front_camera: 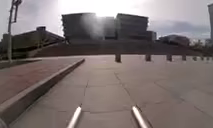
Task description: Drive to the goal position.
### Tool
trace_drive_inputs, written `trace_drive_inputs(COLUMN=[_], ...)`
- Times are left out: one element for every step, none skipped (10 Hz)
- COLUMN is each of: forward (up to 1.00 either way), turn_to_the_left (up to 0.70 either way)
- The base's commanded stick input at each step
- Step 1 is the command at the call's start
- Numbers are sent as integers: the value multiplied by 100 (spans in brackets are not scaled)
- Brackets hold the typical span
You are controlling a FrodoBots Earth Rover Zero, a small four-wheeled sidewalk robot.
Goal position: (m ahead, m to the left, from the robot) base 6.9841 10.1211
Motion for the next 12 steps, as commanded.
trace_drive_inputs(forward=[100,100,100,100,100,100,100,100,100,100,100,100], turn_to_the_left=[0,0,0,0,0,0,0,0,0,0,0,0])
